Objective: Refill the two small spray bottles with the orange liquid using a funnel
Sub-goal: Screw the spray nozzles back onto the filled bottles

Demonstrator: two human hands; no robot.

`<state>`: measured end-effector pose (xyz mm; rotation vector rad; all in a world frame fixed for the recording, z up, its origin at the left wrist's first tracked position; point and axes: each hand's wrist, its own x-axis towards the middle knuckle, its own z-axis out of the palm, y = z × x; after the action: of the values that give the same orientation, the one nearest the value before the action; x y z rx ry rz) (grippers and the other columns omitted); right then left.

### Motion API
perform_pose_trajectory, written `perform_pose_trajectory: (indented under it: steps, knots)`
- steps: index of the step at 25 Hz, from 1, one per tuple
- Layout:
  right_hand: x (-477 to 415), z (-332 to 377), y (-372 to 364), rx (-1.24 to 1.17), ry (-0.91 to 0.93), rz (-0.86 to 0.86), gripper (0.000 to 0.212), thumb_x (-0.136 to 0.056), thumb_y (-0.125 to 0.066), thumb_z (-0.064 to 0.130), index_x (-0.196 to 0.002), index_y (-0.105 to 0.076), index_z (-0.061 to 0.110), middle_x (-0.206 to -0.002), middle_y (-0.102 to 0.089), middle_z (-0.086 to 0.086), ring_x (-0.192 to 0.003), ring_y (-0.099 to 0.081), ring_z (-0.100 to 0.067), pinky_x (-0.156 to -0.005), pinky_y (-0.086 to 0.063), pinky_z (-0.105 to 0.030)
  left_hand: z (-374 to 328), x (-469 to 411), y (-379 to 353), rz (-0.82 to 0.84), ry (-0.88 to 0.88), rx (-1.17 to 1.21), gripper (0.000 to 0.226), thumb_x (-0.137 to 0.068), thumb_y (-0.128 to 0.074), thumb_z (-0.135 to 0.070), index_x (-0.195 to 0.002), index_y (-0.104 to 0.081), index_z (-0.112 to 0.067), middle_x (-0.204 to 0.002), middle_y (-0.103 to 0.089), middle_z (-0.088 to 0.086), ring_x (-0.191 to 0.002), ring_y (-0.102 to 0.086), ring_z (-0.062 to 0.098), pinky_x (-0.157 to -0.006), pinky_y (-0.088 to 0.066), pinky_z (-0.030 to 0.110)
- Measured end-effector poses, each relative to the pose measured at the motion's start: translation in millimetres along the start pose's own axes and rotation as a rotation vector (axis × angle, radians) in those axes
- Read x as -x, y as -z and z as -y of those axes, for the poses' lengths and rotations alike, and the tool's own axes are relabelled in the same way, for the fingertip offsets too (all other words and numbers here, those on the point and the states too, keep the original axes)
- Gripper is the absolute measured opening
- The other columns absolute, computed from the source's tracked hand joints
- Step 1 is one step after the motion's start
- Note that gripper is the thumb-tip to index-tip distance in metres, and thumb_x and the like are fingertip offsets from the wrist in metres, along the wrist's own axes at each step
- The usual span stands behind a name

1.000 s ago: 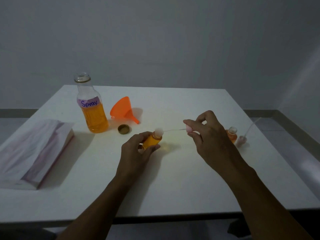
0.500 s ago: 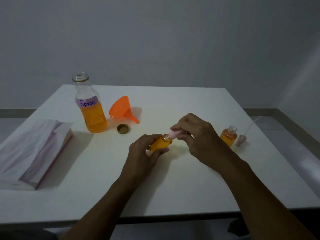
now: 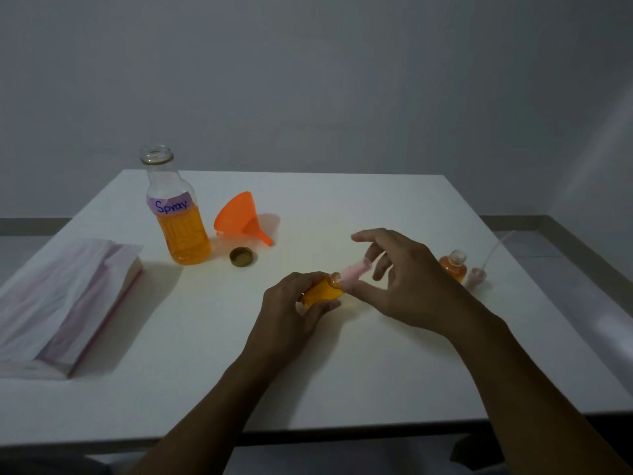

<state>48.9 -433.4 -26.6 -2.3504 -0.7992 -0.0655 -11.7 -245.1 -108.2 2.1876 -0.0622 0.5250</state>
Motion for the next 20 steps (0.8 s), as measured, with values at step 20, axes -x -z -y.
perform_pose_trajectory:
  steps: [20]
  knots:
    - [1,-14,-8,-0.084,0.082,0.018,0.029,-0.085,-0.076,0.037,-0.109,-0.070,0.024,-0.093,-0.068,0.014,-0.075,-0.064,-0.006,-0.067,-0.051,-0.018,3,-5,9,0.030,-0.070,-0.068,0.049,-0.078,-0.063,-0.056,-0.116,-0.066,-0.025,-0.109,-0.068,-0.009,-0.093,-0.060,0.006,-0.081,-0.048,0.017]
